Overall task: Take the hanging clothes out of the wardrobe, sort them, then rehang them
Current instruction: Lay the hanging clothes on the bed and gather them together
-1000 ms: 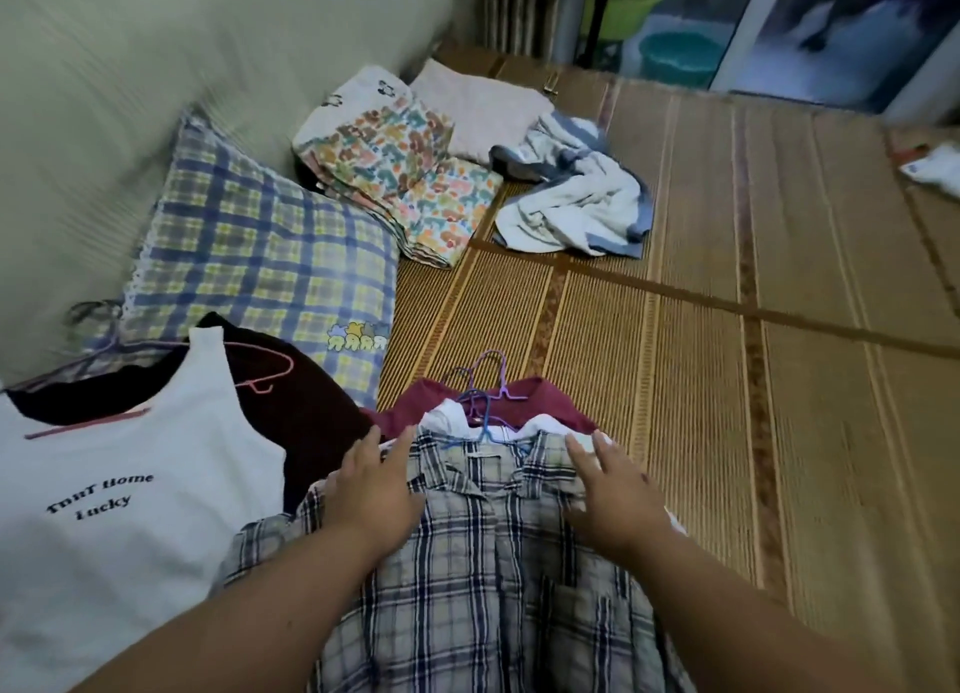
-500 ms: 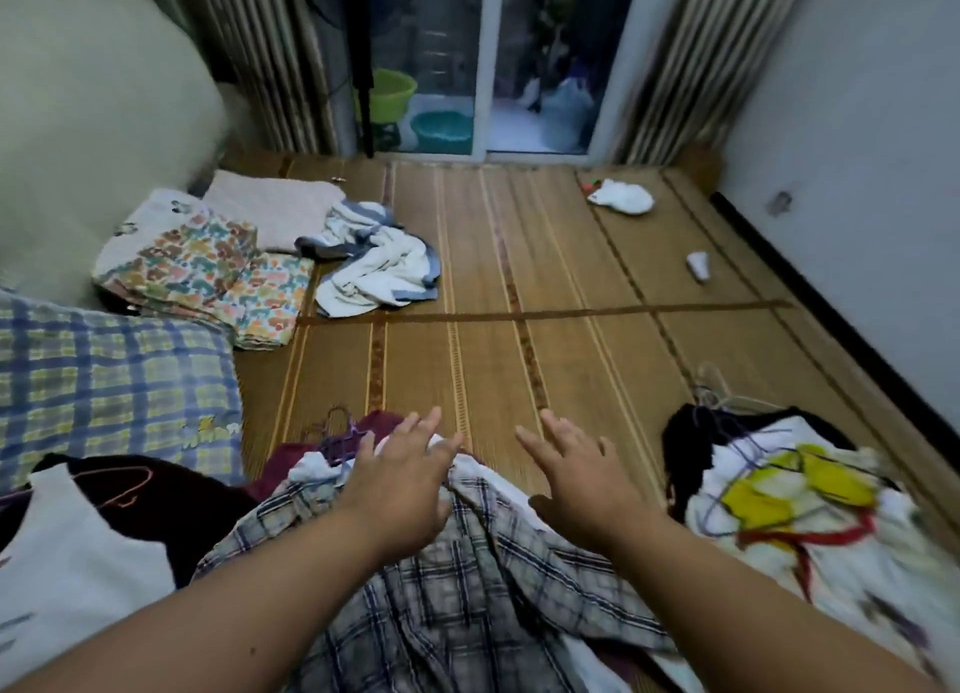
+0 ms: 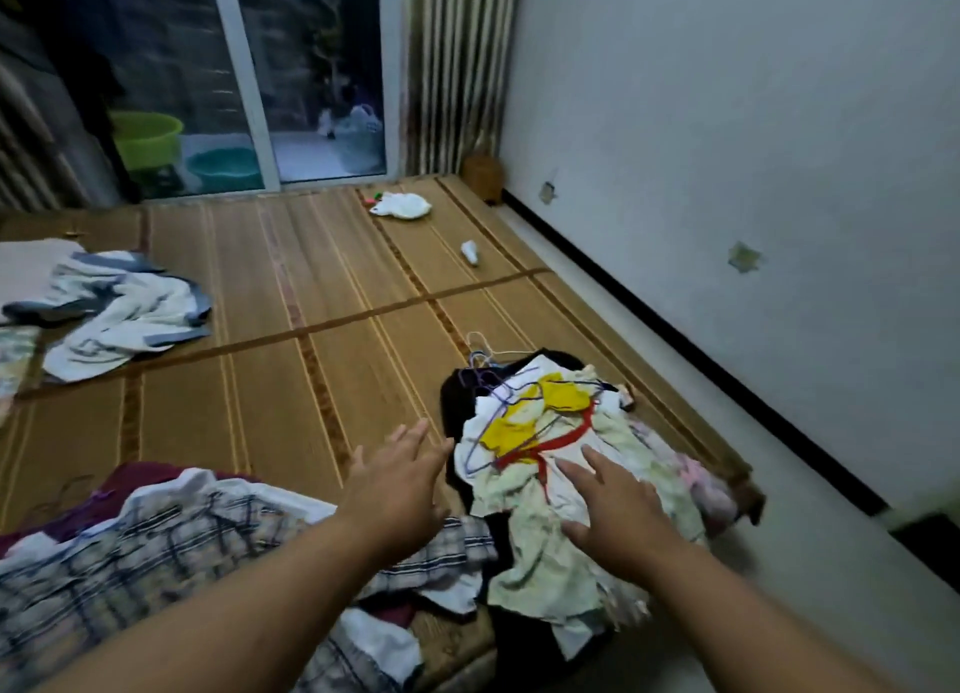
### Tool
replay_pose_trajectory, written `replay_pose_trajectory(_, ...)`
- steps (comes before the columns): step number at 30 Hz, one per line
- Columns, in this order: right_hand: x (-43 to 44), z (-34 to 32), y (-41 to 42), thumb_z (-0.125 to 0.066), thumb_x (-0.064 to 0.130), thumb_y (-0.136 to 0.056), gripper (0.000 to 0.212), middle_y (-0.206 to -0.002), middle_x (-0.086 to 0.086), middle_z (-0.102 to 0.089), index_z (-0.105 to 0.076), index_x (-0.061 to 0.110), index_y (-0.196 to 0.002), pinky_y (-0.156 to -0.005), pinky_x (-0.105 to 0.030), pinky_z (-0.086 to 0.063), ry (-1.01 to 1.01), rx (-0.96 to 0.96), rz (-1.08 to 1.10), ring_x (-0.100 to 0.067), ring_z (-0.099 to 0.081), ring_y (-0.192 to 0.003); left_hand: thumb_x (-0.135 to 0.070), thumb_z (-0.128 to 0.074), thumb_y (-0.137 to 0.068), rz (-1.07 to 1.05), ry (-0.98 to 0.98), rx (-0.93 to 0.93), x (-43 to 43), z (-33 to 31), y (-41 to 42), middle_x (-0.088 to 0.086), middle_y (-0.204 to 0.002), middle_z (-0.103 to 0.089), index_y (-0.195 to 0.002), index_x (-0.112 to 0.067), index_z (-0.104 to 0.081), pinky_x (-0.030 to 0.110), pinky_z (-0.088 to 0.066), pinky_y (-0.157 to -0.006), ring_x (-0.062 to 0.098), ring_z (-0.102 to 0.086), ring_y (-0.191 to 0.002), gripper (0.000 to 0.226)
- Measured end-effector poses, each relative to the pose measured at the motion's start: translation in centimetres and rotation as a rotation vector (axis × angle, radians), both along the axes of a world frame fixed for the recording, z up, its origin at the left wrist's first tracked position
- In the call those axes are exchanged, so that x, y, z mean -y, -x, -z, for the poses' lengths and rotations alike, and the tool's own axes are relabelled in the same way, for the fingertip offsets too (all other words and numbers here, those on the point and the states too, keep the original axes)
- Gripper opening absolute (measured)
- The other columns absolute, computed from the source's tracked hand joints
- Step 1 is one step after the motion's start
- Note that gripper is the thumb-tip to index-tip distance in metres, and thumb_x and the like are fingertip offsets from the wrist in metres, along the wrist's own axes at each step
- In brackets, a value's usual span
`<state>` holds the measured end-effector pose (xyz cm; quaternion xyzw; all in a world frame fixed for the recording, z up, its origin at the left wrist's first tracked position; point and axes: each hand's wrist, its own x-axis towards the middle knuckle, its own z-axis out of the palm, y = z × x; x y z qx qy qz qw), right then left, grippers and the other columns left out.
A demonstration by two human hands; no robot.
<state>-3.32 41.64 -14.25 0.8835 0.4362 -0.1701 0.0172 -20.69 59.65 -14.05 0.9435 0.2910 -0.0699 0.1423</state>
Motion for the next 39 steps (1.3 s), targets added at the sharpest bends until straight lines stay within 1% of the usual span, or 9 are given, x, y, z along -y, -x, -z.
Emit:
replay_pose_trajectory(3,5.3,-0.1,-5.3,-0.054,0.049,-0.087,0.071,-0.159,0.005,-0.004,-0.015,0.043,-0.146,-0.113,-0.047,-0.022,0.0,-0.054,0.019,-0.022,-0.018,-0.143,-0.05,-0.051,-0.089,-0.052,0.04,0.016,5.5,1.1,-5.6,-0.003,-0.16,0.002,-0.149,-0.038,-0.011,0.058,-0.009,-0.113,0.019,-0.002,-0.147,0.073)
replay_pose_trajectory(6,8.6,-0.6,-9.3,-0.056,0.048,-0.087,0.071,-0.159,0.005,-0.006,-0.017,0.043,-0.146,-0.113,-0.046,-0.025,0.017,-0.074,0.022,-0.023,-0.018,-0.143,-0.051,-0.053,-0.088,-0.083,0.105,-0.003,9.6,1.8,-9.6,-0.003,-0.16,-0.001,-0.149,-0.037,-0.012,0.059,-0.012,-0.112,0.019,-0.005,-0.146,0.075)
replay_pose_trajectory(12,9.3,-0.1,-15.5,-0.056,0.046,-0.088,0.07,-0.159,0.005,-0.007,-0.019,0.041,-0.146,-0.113,-0.043,-0.025,0.002,-0.113,-0.017,-0.024,-0.018,-0.143,-0.052,-0.052,-0.088,-0.115,0.142,-0.028,12.0,3.0,-15.5,-0.005,-0.16,0.0,-0.149,-0.037,-0.012,0.058,-0.01,-0.113,0.019,-0.004,-0.146,0.074)
replay_pose_trajectory(18,5.5,3.6,-21.3,-0.055,0.044,-0.089,0.068,-0.159,0.004,-0.007,-0.019,0.039,-0.146,-0.111,-0.047,-0.024,0.035,-0.138,-0.049,-0.024,-0.018,-0.143,-0.052,-0.053,-0.087,-0.201,0.166,-0.092,9.3,6.9,-19.7,-0.005,-0.16,-0.002,-0.149,-0.037,-0.015,0.059,-0.013,-0.112,0.019,-0.007,-0.146,0.074)
replay_pose_trajectory(22,1.8,7.1,-25.8,-0.052,0.053,-0.087,0.069,-0.158,0.003,-0.012,-0.021,0.038,-0.147,-0.112,-0.047,-0.025,0.048,-0.14,-0.078,-0.025,-0.019,-0.143,-0.051,-0.054,-0.087,-0.246,0.184,-0.152,5.9,10.1,-23.0,-0.004,-0.159,-0.007,-0.148,-0.037,-0.018,0.058,-0.017,-0.111,0.019,-0.011,-0.145,0.072)
replay_pose_trajectory(28,-3.4,14.6,-32.7,-0.058,0.047,-0.084,0.072,-0.157,-0.001,-0.02,-0.023,0.038,-0.146,-0.11,-0.046,-0.029,0.063,-0.193,-0.061,-0.024,-0.024,-0.142,-0.051,-0.051,-0.088,-0.287,0.188,-0.278,-0.3,15.4,-27.9,-0.002,-0.159,-0.011,-0.148,-0.034,-0.019,0.058,-0.018,-0.11,0.022,-0.015,-0.144,0.07)
replay_pose_trajectory(32,-6.3,19.7,-36.6,-0.059,0.047,-0.084,0.071,-0.155,-0.001,-0.025,-0.026,0.035,-0.146,-0.112,-0.045,-0.029,0.069,-0.221,-0.063,-0.024,-0.026,-0.14,-0.053,-0.05,-0.088,-0.354,0.205,-0.319,-2.9,20.3,-29.8,-0.002,-0.158,-0.015,-0.148,-0.034,-0.02,0.057,-0.025,-0.108,0.022,-0.019,-0.143,0.069)
replay_pose_trajectory(36,-9.7,25.4,-40.7,-0.058,0.045,-0.083,0.066,-0.148,-0.001,-0.038,-0.035,0.03,-0.143,-0.108,-0.042,-0.035,0.057,-0.246,-0.106,-0.023,-0.036,-0.135,-0.053,-0.052,-0.087,-0.412,0.262,-0.354,-5.0,25.8,-30.8,0.001,-0.157,-0.019,-0.148,-0.03,-0.021,0.05,-0.03,-0.109,0.025,-0.026,-0.141,0.073)
replay_pose_trajectory(39,-13.0,29.6,-43.8,-0.052,0.049,-0.076,0.061,-0.136,-0.006,-0.05,-0.043,0.031,-0.134,-0.098,-0.047,-0.043,-0.011,-0.25,-0.102,-0.028,-0.047,-0.125,-0.054,-0.05,-0.083,-0.493,0.338,-0.284,-6.8,29.9,-31.3,0.004,-0.154,-0.027,-0.15,-0.027,-0.017,0.046,-0.035,-0.107,0.026,-0.033,-0.137,0.079)
